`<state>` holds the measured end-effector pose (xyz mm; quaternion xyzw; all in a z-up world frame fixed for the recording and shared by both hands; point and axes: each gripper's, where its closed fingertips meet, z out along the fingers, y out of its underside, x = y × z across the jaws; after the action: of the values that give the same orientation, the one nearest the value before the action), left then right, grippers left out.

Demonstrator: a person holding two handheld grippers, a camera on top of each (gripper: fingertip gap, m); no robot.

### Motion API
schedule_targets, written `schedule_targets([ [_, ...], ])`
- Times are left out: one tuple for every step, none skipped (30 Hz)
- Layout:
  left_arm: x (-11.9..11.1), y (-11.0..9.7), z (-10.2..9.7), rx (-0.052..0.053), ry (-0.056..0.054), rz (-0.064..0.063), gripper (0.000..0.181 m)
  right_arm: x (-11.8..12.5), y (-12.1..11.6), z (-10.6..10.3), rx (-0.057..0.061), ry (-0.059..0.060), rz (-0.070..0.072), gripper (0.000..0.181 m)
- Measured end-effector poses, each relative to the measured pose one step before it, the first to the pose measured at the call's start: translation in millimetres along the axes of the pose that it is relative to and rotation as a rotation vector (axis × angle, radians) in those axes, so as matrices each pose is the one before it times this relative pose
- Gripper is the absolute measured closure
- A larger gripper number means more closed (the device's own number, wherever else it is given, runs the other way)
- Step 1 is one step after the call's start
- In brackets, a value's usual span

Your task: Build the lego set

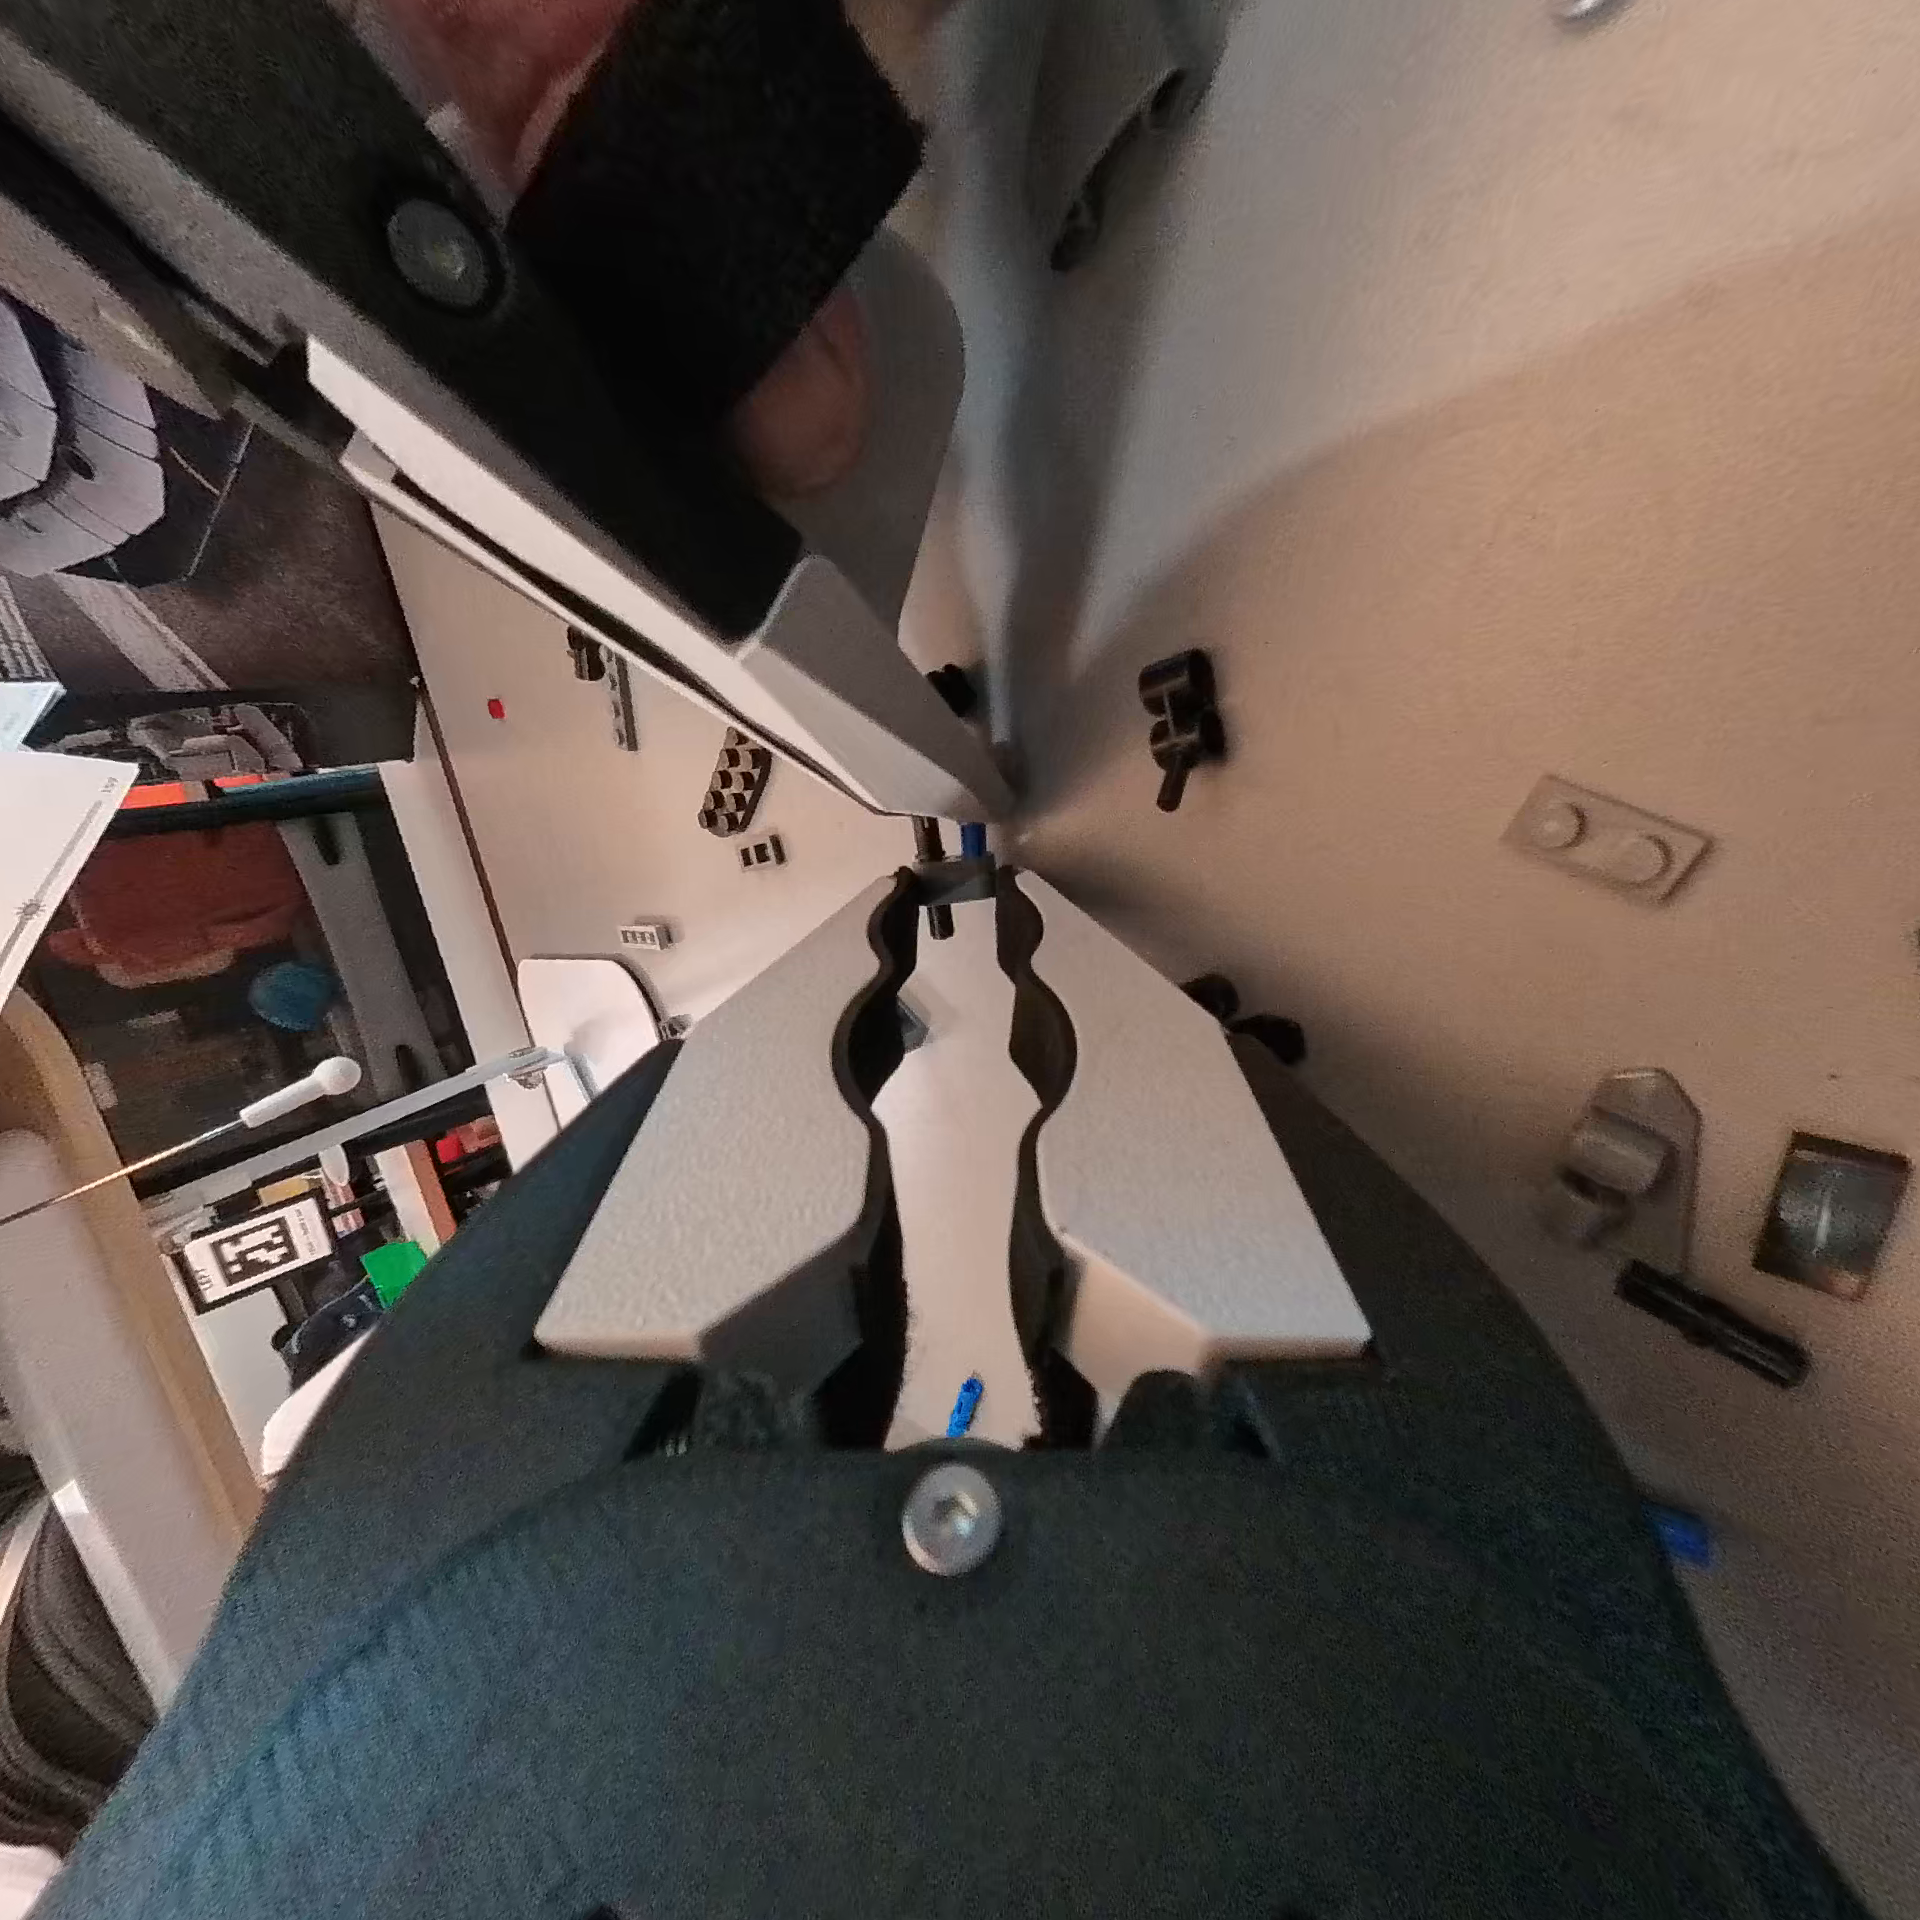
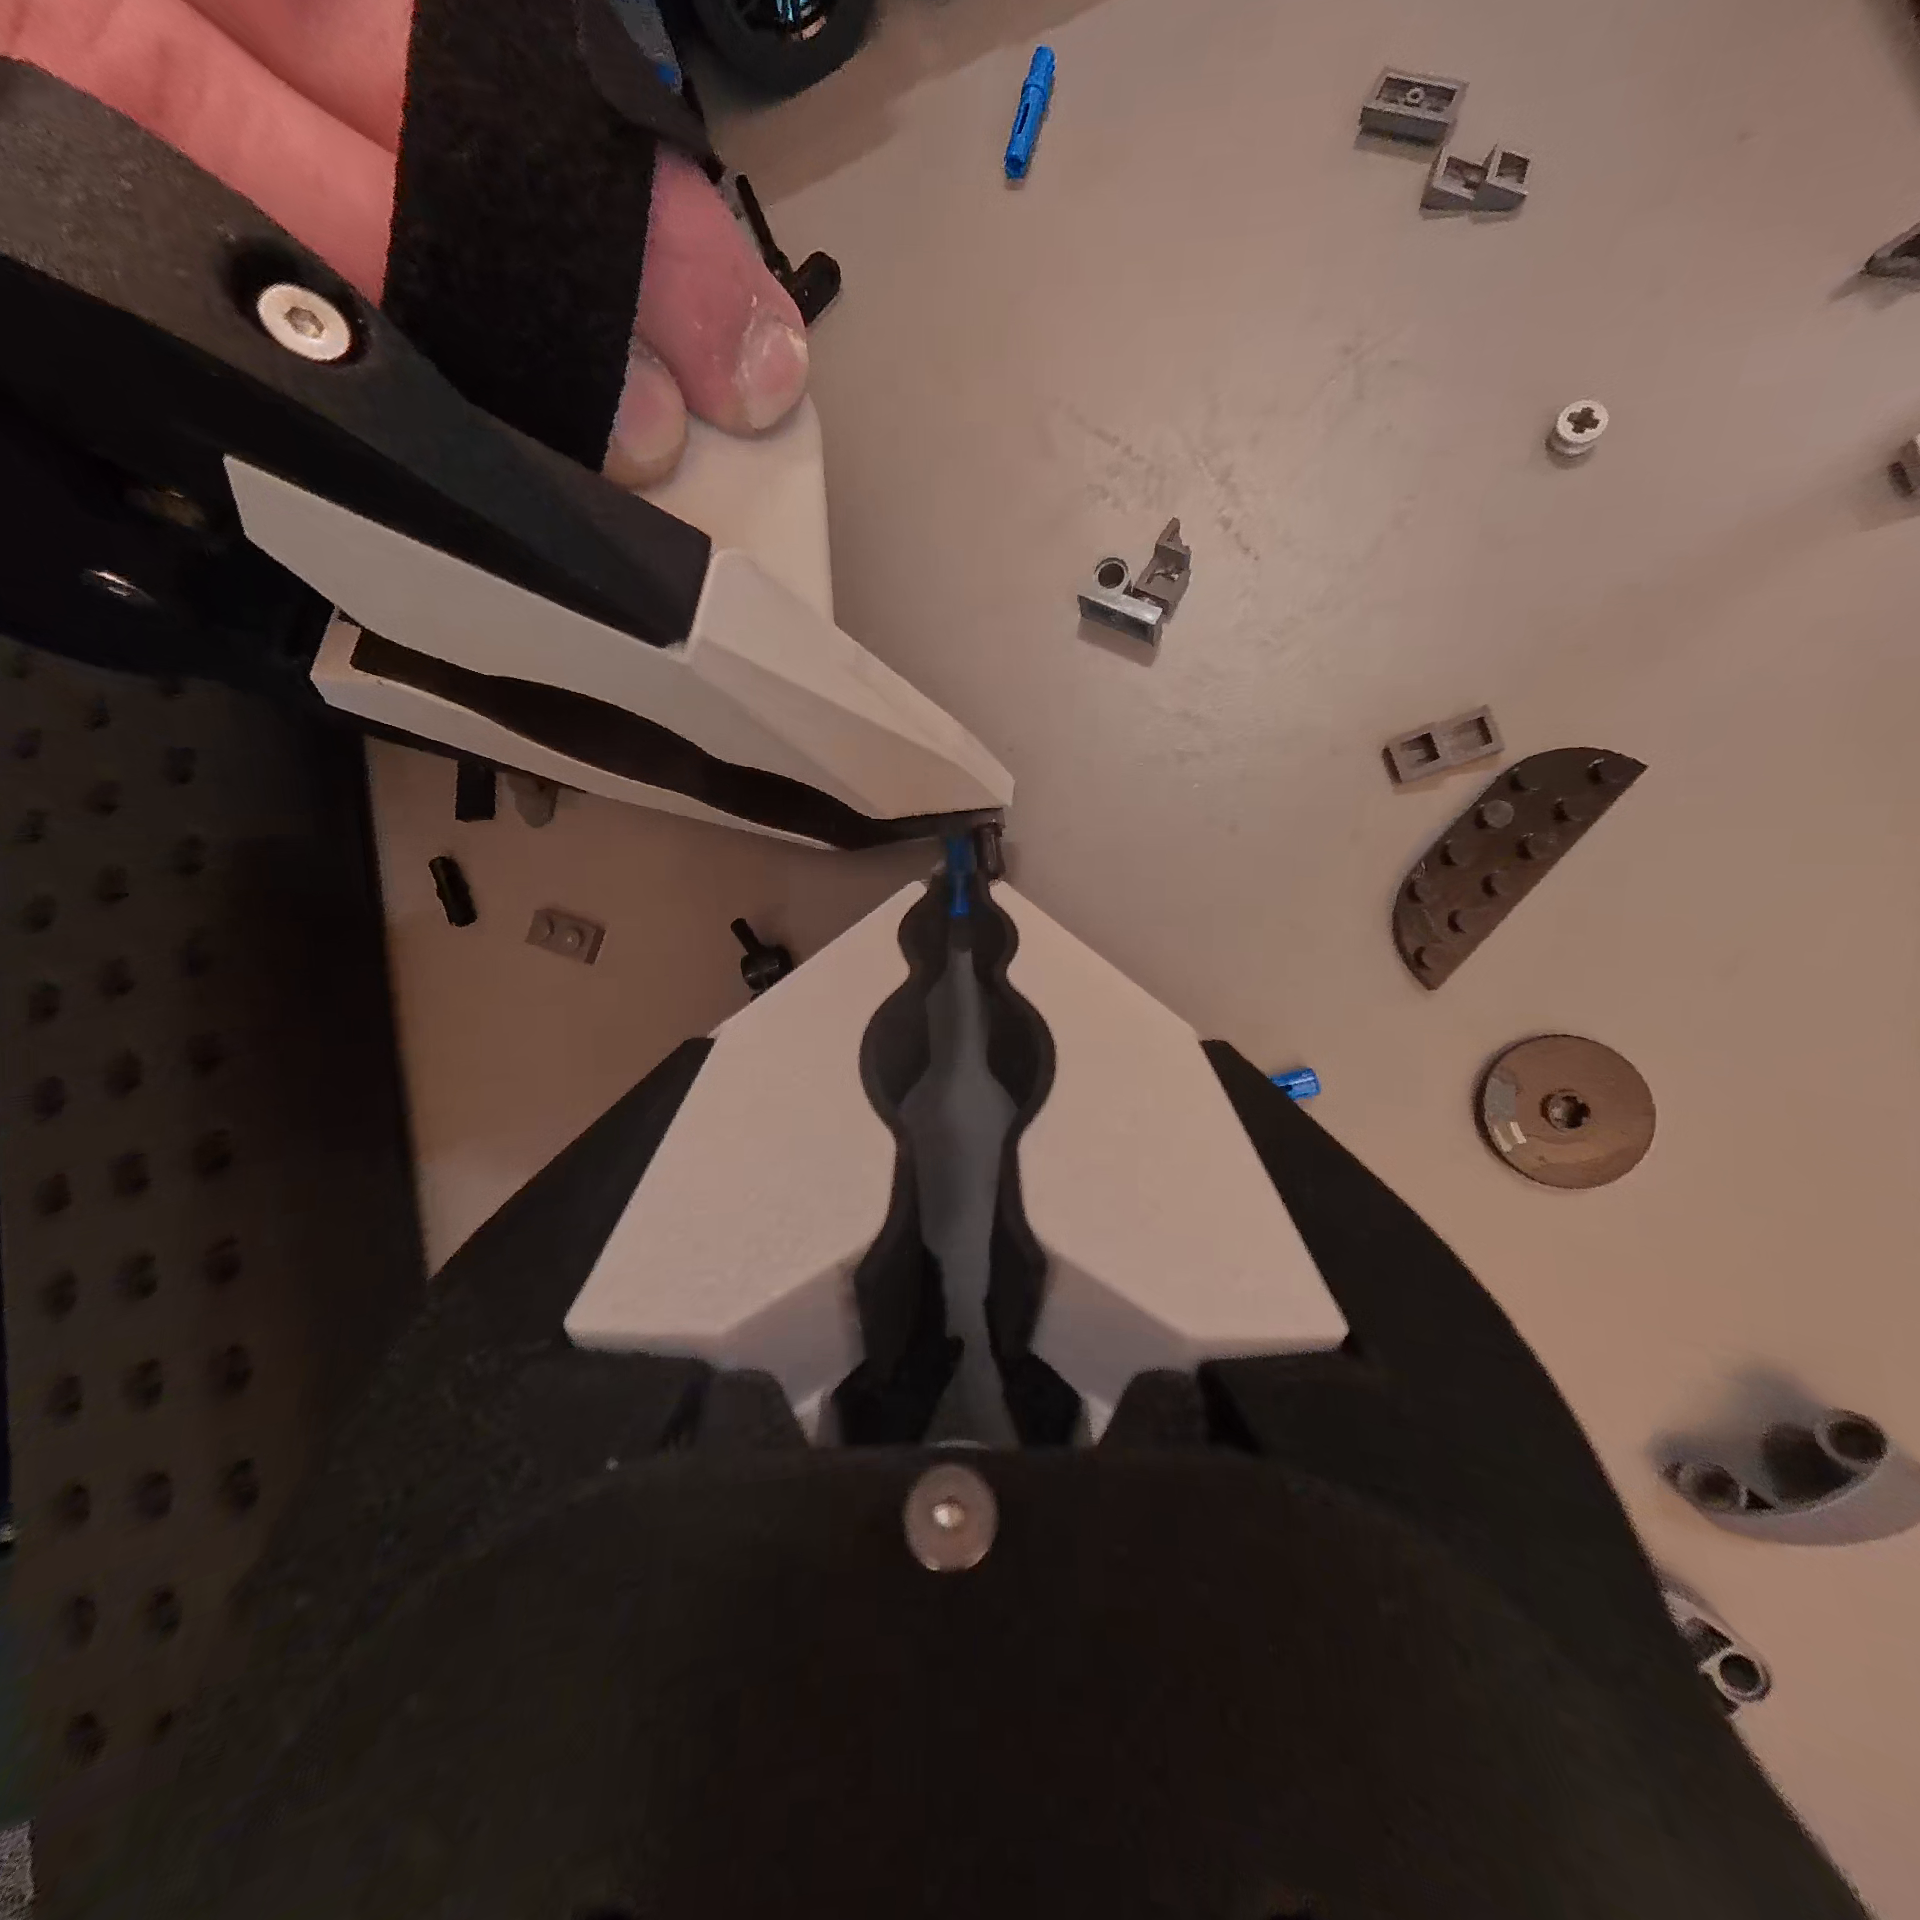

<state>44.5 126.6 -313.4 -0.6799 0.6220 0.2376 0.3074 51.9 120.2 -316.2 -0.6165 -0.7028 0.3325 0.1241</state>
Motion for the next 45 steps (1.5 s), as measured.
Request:
schedule_targets([
  [0.0, -0.01, -0.04, 0.0006, -0.0023, 0.0044, 0.169, -0.22, -0.24, -0.3, 0.0026, -0.0037, 0.0008, 0.181],
  [-0.1, 0.01, 0.15, 0.0001, -0.0015, 0.0006, 0.169, 0.09, -0.2, -0.18, 0.0032, -0.0016, 0.004, 0.181],
  [-0.08, 0.21, 0.14, -0.0021, -0.0005, 0.0003, 0.169, 0.36, 0.11, 0.48, 0.0002, 0.0001, 0.0048, 0.181],
  [-0.12, 0.14, 0.1, -0.0028, -0.002, 0.0021, 0.169, 0.07, -0.4, -0.18, 0.0014, -0.002, 0.0027, 0.181],
  [-0.17, -0.03, 0.06, -0.0002, -0.0025, 0.0025, 0.169, -0.03, -0.13, -0.33, 0.0004, -0.0055, 0.0073, 0.181],
  [-0.1, -0.03, 0.19, -0.0004, -0.0011, 0.0003, 0.169, -0.11, -0.17, -0.1, 0.0009, -0.0052, 0.0099, 0.181],
  [-0.01, 0.08, -0.01, -0.0013, 0.0001, -0.0004, 0.168, -0.15, -0.17, 0.13, 0.0002, 0.0013, -0.0009, 0.181],
  [-0.3, 0.51, 0.07, -0.004, -0.0029, 0.0038, 0.168, 0.29, -0.56, 0.07, 0.0009, 0.0085, -0.0053, 0.181],
  [-0.18, 0.23, 0.14, -0.0019, -0.0036, 0.0037, 0.169, 0.13, -0.35, 0.08, -0.0006, 0.0024, 0.002, 0.181],
  [-0.06, -0.05, 0.11, -0.0016, -0.0013, -0.0003, 0.169, -0.27, -0.41, -0.22, 0.0013, -0.0061, 0.0068, 0.181],
  [0.0, -0.17, 0.04, -0.0026, -0.0027, 0.0025, 0.169, -0.22, -0.11, -0.05, 0.0006, -0.0045, 0.0044, 0.181],
  [-0.06, -0.13, -0.01, -0.0022, -0.0031, 0.0034, 0.169, -0.16, -0.11, -0.1, -0.0006, -0.0004, -0.0003, 0.181],
  [0.05, 0.1, -0.04, -0.0027, -0.001, -0.0003, 0.169, -0.24, -0.49, -0.06, 0.0018, -0.0038, 0.0054, 0.181],
  [-0.08, 0.02, 0.03, 0.0004, 0.0003, -0.0024, 0.169, -0.07, -0.36, -0.06, 0.002, -0.0022, 0.0016, 0.181],
  [0.08, -0.08, -0.04, 0.0027, 0.0004, 0.0003, 0.169, -0.13, -0.18, -0.03, -0.0005, 0.0016, -0.0026, 0.181],
  [-0.05, 0.09, 0.11, 0.0006, 0.0006, -0.0014, 0.169, -0.38, -0.59, -0.22, 0.0001, 0.0008, -0.0019, 0.181],
  [-0.03, -0.05, 0.05, -0.0001, -0.0018, 0.002, 0.169, -0.09, -0.13, -0.14, -0.0011, -0.0015, -0.0007, 0.181],
  [-0.08, -0.02, 0.01, 0.0005, -0.0027, 0.0037, 0.169, 0.06, -0.2, -0.02, 0.0004, -0.006, 0.0035, 0.181],
  [0.11, -0.07, 0.03, 0.0024, 0.002, -0.0021, 0.169, 0.04, 0.04, 0.12, -0.0002, -0.0032, 0.0029, 0.181],
  [-0.04, 0.06, 0.09, 0.0009, 0.0041, -0.0078, 0.17, 0.15, -0.26, 0.2, -0.0021, 0.0055, -0.0018, 0.181],
  [-0.02, 0.19, 0.07, 0.0009, 0.0027, -0.0071, 0.17, 0.05, -0.27, 0.09, -0.0029, 0.0071, -0.002, 0.181],
  [-0.2, 0.2, 0.08, -0.0018, -0.0033, 0.0014, 0.17, 0.19, -0.18, 0.27, 0.0002, 0.0044, 0.0013, 0.181],
  [-0.08, -0.02, -0.03, -0.0004, -0.0033, -0.0012, 0.17, 0.03, -0.12, 0.14, 0.0001, 0.0001, 0.0034, 0.181],
  [-0.07, 0.21, 0.15, -0.001, 0.0, -0.0042, 0.17, 0.24, -0.15, 0.19, 0.0007, -0.0006, 0.0021, 0.181],
  [-0.23, 0.64, 0.22, -0.004, 0.0005, -0.0005, 0.17, 0.5, -0.34, 0.56, 0.0009, -0.001, 0.0098, 0.181],
  [-0.02, 0.22, -0.09, 0.0, -0.0002, 0.0026, 0.17, -0.01, -0.15, 0.26, -0.0019, -0.0005, 0.0024, 0.181],
  [-0.07, 0.08, 0.0, 0.002, 0.0008, -0.002, 0.17, -0.01, -0.15, -0.03, -0.0004, 0.0044, -0.0048, 0.181],
  [-0.18, 0.38, 0.0, 0.002, 0.0046, -0.0056, 0.169, 0.13, 0.02, -0.08, 0.0005, 0.0069, -0.0022, 0.181],
  [-0.06, 0.5, -0.08, 0.0044, 0.0045, 0.0007, 0.169, 0.27, 0.16, 0.19, -0.0021, 0.0112, -0.0069, 0.181],
  [-0.04, 0.19, 0.01, 0.0067, 0.0059, -0.0059, 0.169, 0.47, 0.98, 0.48, -0.004, 0.0099, -0.0056, 0.18],
  [0.04, -0.09, 0.0, 0.0044, 0.0018, -0.0041, 0.169, 0.04, 0.93, 0.02, 0.0003, -0.0024, 0.0009, 0.18],
  [-0.05, 0.05, 0.01, 0.0014, -0.003, 0.0013, 0.169, -0.78, 0.14, -0.29, 0.002, -0.0053, -0.0013, 0.18],
  [0.16, -0.03, -0.29, 0.0022, 0.0011, -0.0007, 0.169, -0.28, 0.43, -0.16, -0.0014, 0.004, -0.0107, 0.18],
  [0.12, 0.0, 0.01, 0.0024, 0.0026, -0.0033, 0.168, 0.49, 1.18, 0.02, -0.0034, 0.0052, -0.0043, 0.178],
  [0.26, -0.26, -0.29, 0.0053, 0.0041, -0.0038, 0.168, 1.32, 1.36, 0.03, -0.0031, 0.0057, 0.0071, 0.175],
  [0.26, -0.17, -0.07, 0.0045, 0.0044, -0.0072, 0.169, -1.97, 0.37, -0.07, 0.0055, -0.0173, 0.0069, 0.174],
  [0.09, 0.0, -0.05, 0.0028, 0.0032, -0.005, 0.169, -0.43, 0.79, -0.75, 0.0013, -0.0079, 0.0033, 0.174],
  [0.01, -0.01, 0.06, -0.0002, 0.0012, -0.0027, 0.168, 1.54, 0.93, -1.32, 0.0008, 0.0066, 0.0015, 0.175],
  [-0.04, 0.1, 0.06, -0.0012, 0.0018, -0.0038, 0.168, 0.68, 0.8, -0.92, 0.0009, 0.0012, 0.0019, 0.176],
  [0.01, -0.02, 0.0, 0.0001, 0.0029, -0.0046, 0.168, -1.31, -0.21, 0.12, 0.004, -0.0108, 0.0026, 0.179],
  [-0.08, 0.08, 0.01, 0.0016, -0.0001, 0.0013, 0.168, -0.54, 0.36, 0.86, -0.0014, -0.0046, 0.0031, 0.18],
  [-0.05, 0.06, 0.0, 0.0001, -0.0002, -0.0018, 0.169, -0.04, -0.04, 0.27, 0.0004, -0.0019, 0.0024, 0.181],
  [-0.03, 0.09, 0.05, -0.0014, -0.0003, -0.0019, 0.168, 0.27, 0.0, -0.03, 0.0007, -0.0017, 0.003, 0.18],
  [-0.15, -0.1, 0.1, 0.0003, -0.0026, 0.0003, 0.168, 0.14, 0.13, 0.04, 0.0009, -0.004, 0.0083, 0.181],
  [0.02, -0.09, 0.01, 0.0001, -0.0012, -0.0005, 0.168, -0.34, -0.25, -0.35, 0.0013, -0.0042, 0.0048, 0.181],
])
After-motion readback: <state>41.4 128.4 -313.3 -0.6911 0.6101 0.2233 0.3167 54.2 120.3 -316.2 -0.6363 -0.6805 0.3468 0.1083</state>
